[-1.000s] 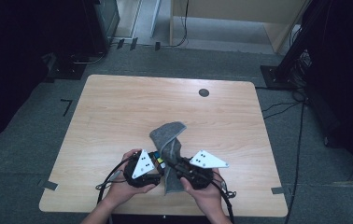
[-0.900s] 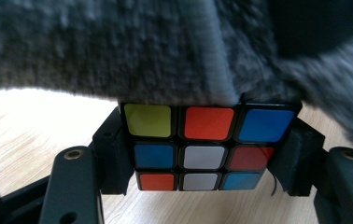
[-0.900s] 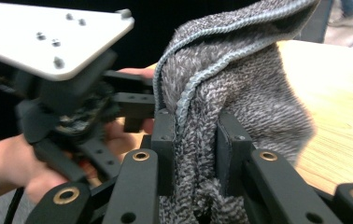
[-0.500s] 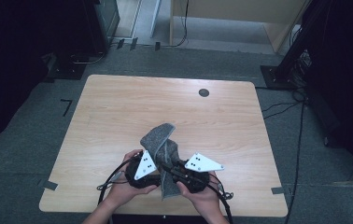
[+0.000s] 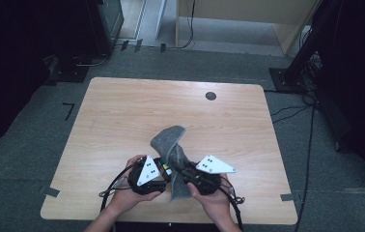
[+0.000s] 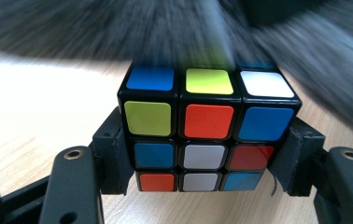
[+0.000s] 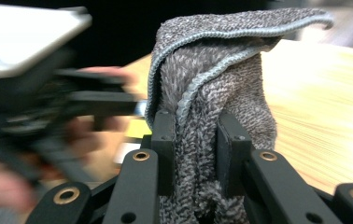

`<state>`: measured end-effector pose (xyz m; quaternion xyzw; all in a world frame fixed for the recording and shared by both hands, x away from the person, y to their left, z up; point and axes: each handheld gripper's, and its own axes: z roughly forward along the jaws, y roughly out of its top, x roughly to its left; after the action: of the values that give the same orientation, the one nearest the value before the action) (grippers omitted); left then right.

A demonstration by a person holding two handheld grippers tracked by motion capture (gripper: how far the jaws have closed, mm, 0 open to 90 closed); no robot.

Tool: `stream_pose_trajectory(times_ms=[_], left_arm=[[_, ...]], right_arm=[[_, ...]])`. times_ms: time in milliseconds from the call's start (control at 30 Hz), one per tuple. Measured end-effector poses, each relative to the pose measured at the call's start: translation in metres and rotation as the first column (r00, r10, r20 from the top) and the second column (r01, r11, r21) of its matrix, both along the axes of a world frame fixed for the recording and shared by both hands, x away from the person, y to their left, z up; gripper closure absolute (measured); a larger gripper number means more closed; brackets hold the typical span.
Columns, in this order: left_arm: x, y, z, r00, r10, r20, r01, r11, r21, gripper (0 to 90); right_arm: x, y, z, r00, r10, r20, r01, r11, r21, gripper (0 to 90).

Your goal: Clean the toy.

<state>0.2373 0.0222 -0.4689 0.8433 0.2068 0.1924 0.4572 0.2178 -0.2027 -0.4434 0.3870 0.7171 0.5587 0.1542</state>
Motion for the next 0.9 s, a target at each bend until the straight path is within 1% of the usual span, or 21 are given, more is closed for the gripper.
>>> stream_pose_trajectory(times_ms=[33, 67, 133, 200, 233, 267, 300, 367, 400, 433, 467, 500, 533, 600, 667, 700, 767, 800, 833, 867, 900], left_arm=[[0.0, 0.0, 0.0, 1.0, -0.001, 0.0, 0.001, 1.0, -0.006, 34.4], [0.0, 0.001, 0.001, 1.0, -0.004, 0.001, 0.004, 0.9999, -0.012, 34.5], [0.001, 0.001, 0.001, 1.0, -0.001, -0.003, 0.001, 0.9998, -0.018, 34.4], [0.001, 0.001, 0.0, 1.0, 0.0, -0.005, 0.0, 0.9999, -0.01, 34.5], [0.001, 0.0, 0.0, 1.0, -0.001, -0.006, 0.001, 1.0, -0.008, 34.5], [0.001, -0.001, -0.001, 1.0, -0.004, -0.009, 0.004, 1.0, -0.009, 34.5], [0.001, -0.001, -0.001, 0.9999, -0.006, -0.008, 0.006, 0.9999, -0.01, 34.4], [0.0, -0.001, 0.0, 1.0, -0.006, 0.001, 0.006, 1.0, -0.004, 34.5], [-0.001, 0.0, 0.0, 1.0, -0.008, -0.001, 0.008, 0.9999, -0.007, 34.5], [0.0, 0.001, 0.0, 0.9999, -0.013, -0.001, 0.012, 0.9998, -0.012, 34.4], [0.0, 0.002, 0.001, 0.9999, -0.012, 0.0, 0.012, 0.9999, -0.011, 34.5], [0.001, 0.003, 0.001, 0.9999, -0.011, -0.003, 0.011, 0.9997, -0.02, 34.5], [0.001, 0.004, 0.001, 0.9999, -0.01, -0.005, 0.01, 0.9996, -0.025, 34.4], [0.002, 0.005, 0.002, 0.9999, -0.015, -0.007, 0.015, 0.9989, -0.045, 34.5], [0.001, 0.003, 0.002, 0.9998, -0.02, -0.007, 0.019, 0.999, -0.039, 34.5], [0.0, 0.002, 0.001, 0.9997, -0.022, -0.008, 0.022, 0.9992, -0.034, 34.5], [-0.001, -0.001, 0.0, 0.9996, -0.027, -0.004, 0.027, 0.9994, -0.023, 34.5], [-0.002, -0.002, 0.001, 0.9996, -0.027, -0.001, 0.027, 0.9995, -0.018, 34.5], [-0.002, -0.002, 0.0, 0.9998, -0.021, 0.003, 0.021, 0.9998, -0.006, 34.5], [-0.002, -0.001, 0.0, 0.9998, -0.02, 0.003, 0.02, 0.9998, -0.005, 34.5], [-0.002, 0.0, 0.0, 0.9997, -0.023, 0.001, 0.023, 0.9997, -0.005, 34.5]], right_arm=[[0.003, -0.009, -0.001, 0.999, -0.041, -0.019, 0.041, 0.9991, 0.011, 73.3], [0.005, -0.014, -0.001, 0.9976, -0.063, -0.031, 0.063, 0.9978, 0.021, 73.3], [0.004, -0.018, 0.0, 0.997, -0.072, -0.028, 0.073, 0.9968, 0.033, 73.3], [-0.003, -0.011, 0.004, 0.9996, -0.027, 0.01, 0.026, 0.9981, 0.056, 73.3], [-0.005, -0.007, 0.005, 0.9996, 0.0, 0.027, -0.001, 0.9987, 0.05, 73.2], [-0.009, 0.002, 0.006, 0.9977, 0.052, 0.045, -0.053, 0.998, 0.035, 73.1], [-0.012, 0.009, 0.005, 0.9948, 0.088, 0.05, -0.089, 0.9959, 0.017, 72.9], [-0.014, 0.016, 0.003, 0.9918, 0.107, 0.07, -0.106, 0.9942, -0.02, 72.4], [-0.012, 0.015, 0.002, 0.9918, 0.106, 0.071, -0.105, 0.9943, -0.015, 72.4], [-0.009, 0.011, 0.001, 0.9932, 0.097, 0.065, -0.097, 0.9953, -0.008, 72.4], [-0.005, 0.004, 0.0, 0.9971, 0.06, 0.047, -0.06, 0.9982, 0.004, 72.5], [-0.002, -0.001, 0.0, 0.9987, 0.031, 0.04, -0.031, 0.9995, 0.007, 72.7], [0.002, -0.009, -0.001, 0.9997, -0.015, 0.017, 0.015, 0.9998, 0.015, 72.9], [0.003, -0.017, 0.0, 0.999, -0.045, 0.005, 0.045, 0.9983, 0.038, 73.1], [-0.002, -0.014, 0.004, 0.9989, -0.012, 0.046, 0.008, 0.9971, 0.076, 73.1], [-0.006, -0.008, 0.006, 0.9979, 0.016, 0.063, -0.021, 0.9964, 0.082, 73.1], [-0.011, 0.005, 0.005, 0.9937, 0.088, 0.07, -0.092, 0.9933, 0.069, 73.0], [-0.012, 0.01, 0.003, 0.9917, 0.11, 0.066, -0.113, 0.9925, 0.047, 73.0], [-0.013, 0.014, 0.001, 0.9915, 0.113, 0.065, -0.114, 0.9932, 0.024, 73.1], [-0.011, 0.013, -0.001, 0.9917, 0.11, 0.066, -0.112, 0.9934, 0.025, 73.2], [-0.008, 0.009, -0.001, 0.9946, 0.09, 0.052, -0.091, 0.9953, 0.031, 73.3]])
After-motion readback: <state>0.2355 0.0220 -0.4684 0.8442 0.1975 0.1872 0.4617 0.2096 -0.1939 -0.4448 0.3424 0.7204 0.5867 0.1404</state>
